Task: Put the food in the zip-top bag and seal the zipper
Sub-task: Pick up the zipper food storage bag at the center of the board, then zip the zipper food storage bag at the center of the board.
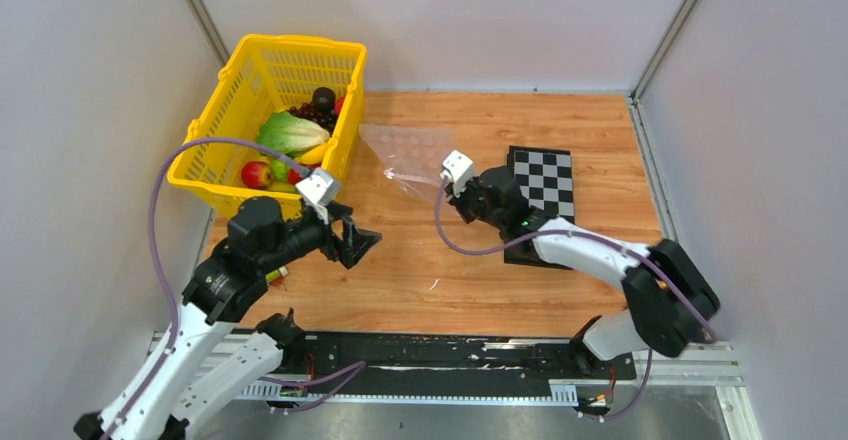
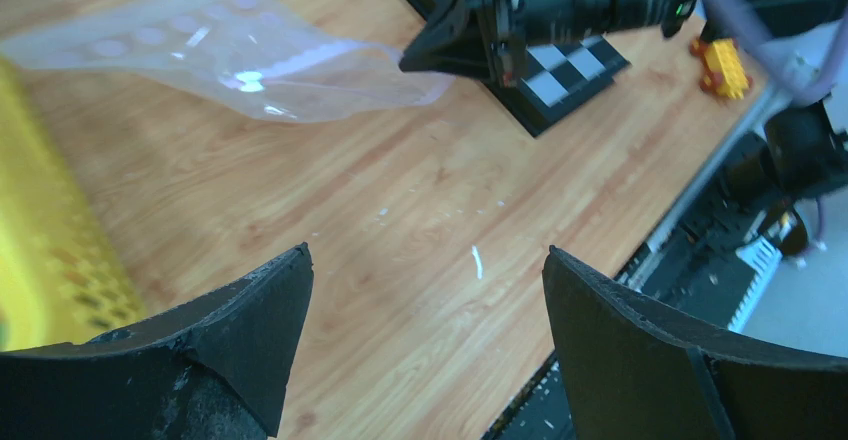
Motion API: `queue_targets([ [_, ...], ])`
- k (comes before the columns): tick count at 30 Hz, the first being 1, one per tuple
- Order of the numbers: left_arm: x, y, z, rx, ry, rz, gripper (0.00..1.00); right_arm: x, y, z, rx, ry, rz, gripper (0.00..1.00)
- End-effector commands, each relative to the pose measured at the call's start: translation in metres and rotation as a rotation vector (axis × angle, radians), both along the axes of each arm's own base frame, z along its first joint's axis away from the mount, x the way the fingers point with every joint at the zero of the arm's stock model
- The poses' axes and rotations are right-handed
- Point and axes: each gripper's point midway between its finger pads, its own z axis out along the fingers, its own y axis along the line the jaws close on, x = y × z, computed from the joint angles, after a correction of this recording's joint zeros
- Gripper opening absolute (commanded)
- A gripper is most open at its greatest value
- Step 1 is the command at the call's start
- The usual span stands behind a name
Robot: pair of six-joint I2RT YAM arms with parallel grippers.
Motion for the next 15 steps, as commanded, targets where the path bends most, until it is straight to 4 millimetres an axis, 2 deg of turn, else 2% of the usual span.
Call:
queue_targets([
  [1, 0.013, -0.023, -0.016, 0.069, 0.004, 0.059, 0.91, -0.041, -0.005, 0.037, 0.254, 0.115, -0.038, 0.00],
  [6, 0.006, -0.073, -0.017, 0.004, 0.028, 0.059, 0.89, -0.071, -0.021, 0.061, 0.411, 0.241, -0.126, 0.00],
  [11, 0.011, -0.103, -0.028, -0.081, 0.093, 0.150, 0.89, -0.096, -0.027, 0.075, 0.597, 0.361, -0.189, 0.00],
  [15, 0.010, -0.124, -0.016, -0.234, 0.123, 0.139, 0.88, -0.109, -0.032, 0.082, 0.683, 0.372, -0.219, 0.00],
])
